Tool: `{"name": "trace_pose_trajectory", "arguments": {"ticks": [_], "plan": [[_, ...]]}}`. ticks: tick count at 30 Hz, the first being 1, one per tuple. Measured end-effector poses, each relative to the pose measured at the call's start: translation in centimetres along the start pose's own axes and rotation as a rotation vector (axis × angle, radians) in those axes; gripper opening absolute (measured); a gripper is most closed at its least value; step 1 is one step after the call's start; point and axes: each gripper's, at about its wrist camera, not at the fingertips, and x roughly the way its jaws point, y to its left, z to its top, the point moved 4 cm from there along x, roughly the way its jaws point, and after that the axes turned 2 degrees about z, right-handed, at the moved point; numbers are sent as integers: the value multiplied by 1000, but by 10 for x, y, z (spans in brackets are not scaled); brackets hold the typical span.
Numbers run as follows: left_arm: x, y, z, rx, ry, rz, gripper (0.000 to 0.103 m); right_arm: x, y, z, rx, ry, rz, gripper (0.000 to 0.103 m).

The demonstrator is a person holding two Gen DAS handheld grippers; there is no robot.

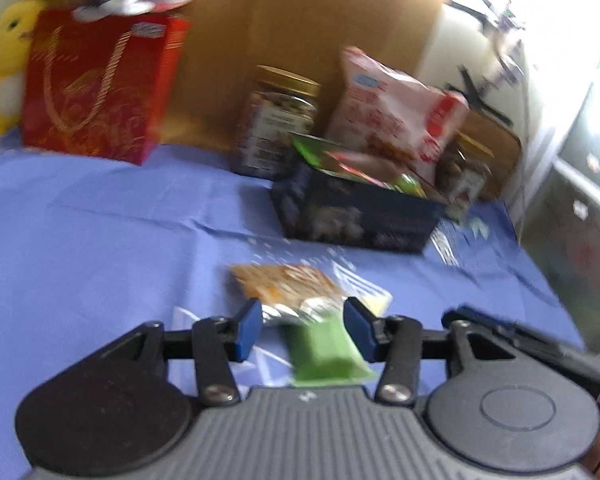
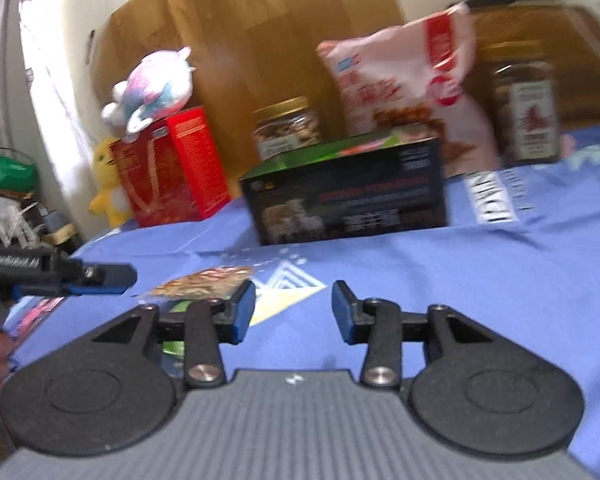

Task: Organize snacks
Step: 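Withdraw the left tool from the tin toward the clear peanut bag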

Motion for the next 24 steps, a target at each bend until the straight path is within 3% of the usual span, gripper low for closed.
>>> {"name": "trace_pose_trajectory", "arguments": {"ticks": [5,9,14,24], "plan": [[10,-44,-21,146,-13,61,48,-23,-11,-6,50,-94,-116,47],[24,-65,-39,254,-54,125,50,-38,-19,-12,26,-196,-261,56],[26,-76,-49,328,-102,170,54,-42,-33,-10,89,-215,-277,60],[20,-72,-49,308,-124,113,55,-38,-37,-12,110,-173,-279,64]]}}
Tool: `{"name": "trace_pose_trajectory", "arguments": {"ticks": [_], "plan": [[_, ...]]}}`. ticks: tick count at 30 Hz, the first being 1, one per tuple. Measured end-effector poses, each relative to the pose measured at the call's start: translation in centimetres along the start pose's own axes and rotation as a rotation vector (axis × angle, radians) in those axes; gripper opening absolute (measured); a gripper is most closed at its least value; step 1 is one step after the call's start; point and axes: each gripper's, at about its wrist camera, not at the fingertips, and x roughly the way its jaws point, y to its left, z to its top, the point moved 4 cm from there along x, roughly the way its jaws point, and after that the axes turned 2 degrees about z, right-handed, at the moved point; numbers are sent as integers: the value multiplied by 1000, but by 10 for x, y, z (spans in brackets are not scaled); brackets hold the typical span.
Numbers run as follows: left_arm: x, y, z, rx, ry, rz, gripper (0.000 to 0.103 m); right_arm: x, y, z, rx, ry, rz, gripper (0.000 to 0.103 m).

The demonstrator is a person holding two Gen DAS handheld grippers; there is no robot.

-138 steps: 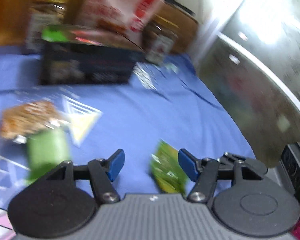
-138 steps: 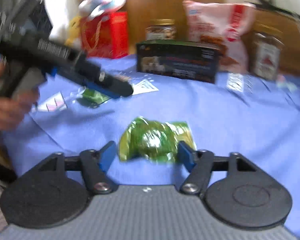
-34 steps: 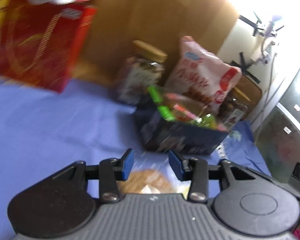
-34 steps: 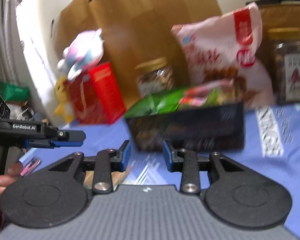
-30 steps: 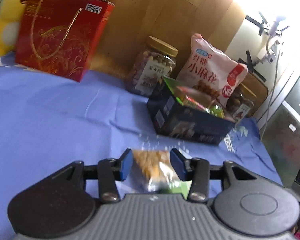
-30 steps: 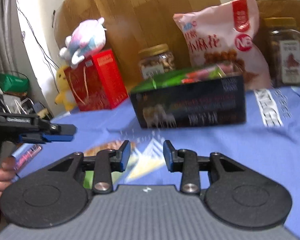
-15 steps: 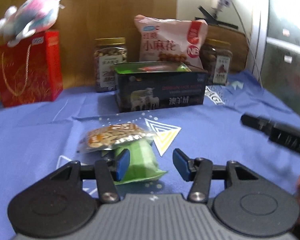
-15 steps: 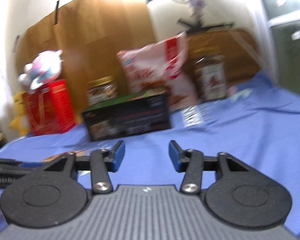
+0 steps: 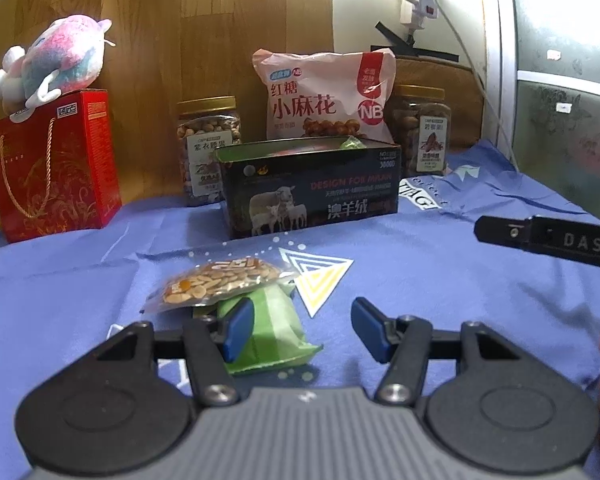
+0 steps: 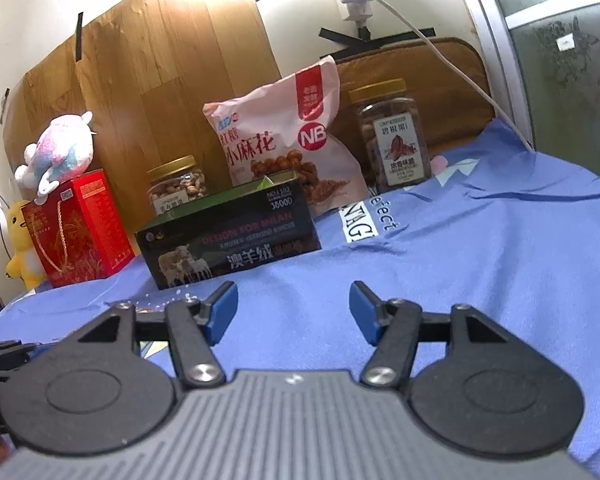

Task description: Organize snacks

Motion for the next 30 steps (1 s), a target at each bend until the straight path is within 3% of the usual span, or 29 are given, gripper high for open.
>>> {"name": "trace_pose_trajectory", "arguments": {"ticks": [15,20,25,30], "plan": [[-23,7,-1,-28,-110,-202,60,17,-7,-5,19,86,-221,64],[-24,3,-2,-12,-111,-251,60,23,-9,-5,29,109,-273,64],[-20,-2,-2,5,-91,-256,60,15,-13,-5,61,68,-280,64],[-23,-4,-3,18,-109,-205,64,17,-12,-4,66,77,-246,64]]}}
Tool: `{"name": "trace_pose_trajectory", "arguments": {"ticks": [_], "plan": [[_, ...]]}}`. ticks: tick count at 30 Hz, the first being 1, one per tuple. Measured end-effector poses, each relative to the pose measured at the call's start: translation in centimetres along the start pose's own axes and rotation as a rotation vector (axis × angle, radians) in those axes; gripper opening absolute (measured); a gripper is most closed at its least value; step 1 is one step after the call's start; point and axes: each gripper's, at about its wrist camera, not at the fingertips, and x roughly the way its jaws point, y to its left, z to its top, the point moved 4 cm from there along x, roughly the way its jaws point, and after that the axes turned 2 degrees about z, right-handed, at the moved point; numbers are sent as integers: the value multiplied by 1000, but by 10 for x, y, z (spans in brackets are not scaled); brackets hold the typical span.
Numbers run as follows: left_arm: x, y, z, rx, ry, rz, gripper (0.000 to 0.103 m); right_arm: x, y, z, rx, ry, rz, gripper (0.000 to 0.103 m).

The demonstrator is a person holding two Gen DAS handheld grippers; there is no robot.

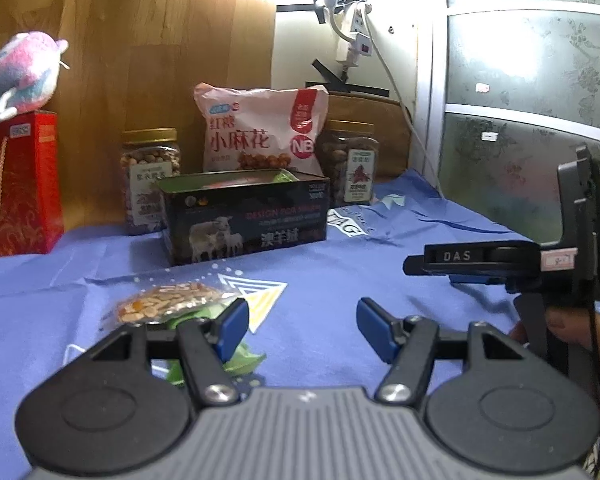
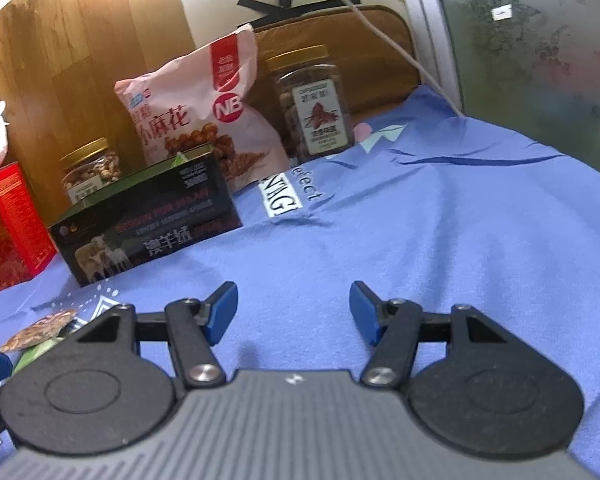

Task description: Organize snacks

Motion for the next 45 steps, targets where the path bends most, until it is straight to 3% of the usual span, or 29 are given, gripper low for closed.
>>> {"name": "trace_pose_trajectory", "arguments": {"ticks": [18,33,41,45], "plan": [[10,-8,-2,94,43,233,68,-12,4,2,-27,-48,165,64],[21,-7,-4,102,116,298,69,-19,7,1,-42,-63,260,68],[27,-6,-4,102,149,312,69,-24,9,0,-53,-71,318,70],[23,-6,-4,101,127,284,69,-24,11,0,-64,-63,337,70]]}}
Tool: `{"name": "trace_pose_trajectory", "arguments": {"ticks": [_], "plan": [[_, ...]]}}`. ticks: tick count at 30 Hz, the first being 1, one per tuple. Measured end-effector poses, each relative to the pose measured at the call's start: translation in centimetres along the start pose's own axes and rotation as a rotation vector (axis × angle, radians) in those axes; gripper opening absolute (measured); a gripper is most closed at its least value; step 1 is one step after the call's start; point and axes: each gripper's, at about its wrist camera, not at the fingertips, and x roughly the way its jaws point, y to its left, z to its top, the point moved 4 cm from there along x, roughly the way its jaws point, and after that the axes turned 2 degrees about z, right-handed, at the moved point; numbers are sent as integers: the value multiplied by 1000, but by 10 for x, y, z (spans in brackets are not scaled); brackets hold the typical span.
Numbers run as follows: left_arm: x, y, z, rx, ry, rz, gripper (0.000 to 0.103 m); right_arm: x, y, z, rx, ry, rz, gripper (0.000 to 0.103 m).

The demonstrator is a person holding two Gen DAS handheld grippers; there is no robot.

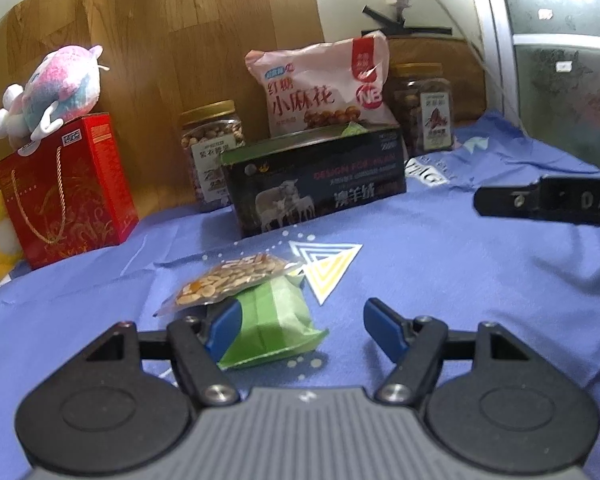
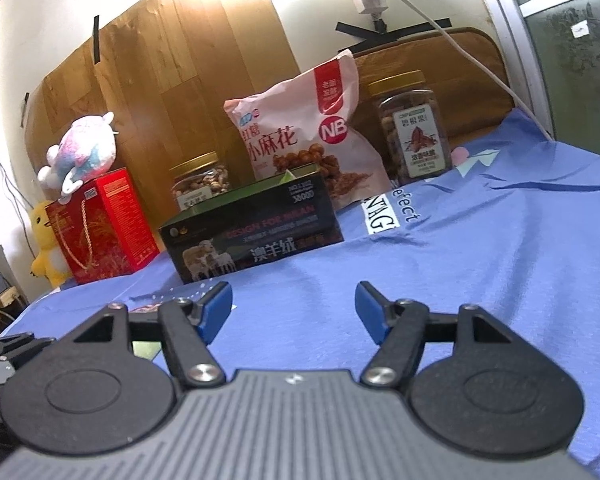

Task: Organize snacks
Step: 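Move the left tool toward the clear peanut bag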

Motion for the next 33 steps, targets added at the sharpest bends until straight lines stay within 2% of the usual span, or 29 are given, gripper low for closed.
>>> {"name": "trace_pose_trajectory", "arguments": {"ticks": [2,3,4,6,10,12,15,16,18,21,25,26,28,29,30,31,33], "plan": [[-11,3,1,-19,-53,-35,74,1,1,0,-5,9,12,70],[-20,7,1,-39,-85,-69,88,1,1,0,-7,14,17,70],[-29,12,1,-62,-103,-109,97,2,1,0,-9,21,23,70],[-48,28,0,-100,-139,-168,97,2,2,-1,-9,36,37,70],[-68,73,7,-140,-153,-136,98,7,4,2,5,69,84,70],[-58,101,12,-217,-95,-130,99,18,12,5,18,119,126,70],[-18,138,13,-353,81,-178,94,38,35,15,51,186,234,70],[-5,146,13,-402,138,-203,90,47,45,17,49,213,258,70],[21,160,11,-525,217,-305,87,68,60,19,51,273,282,66],[48,174,8,-670,267,-391,87,97,72,17,77,332,300,61],[74,172,9,-717,303,-447,86,132,74,6,120,426,288,61],[79,170,9,-726,315,-452,83,139,73,1,151,452,299,57],[89,164,7,-724,338,-463,46,143,73,-4,178,459,336,36],[91,161,5,-716,346,-453,43,143,75,-6,180,471,356,27],[89,159,5,-704,337,-432,38,141,75,-5,182,458,360,23],[86,157,6,-695,334,-440,33,138,76,-5,173,444,371,21],[70,151,13,-683,299,-493,30,128,77,3,168,408,394,19]]}}
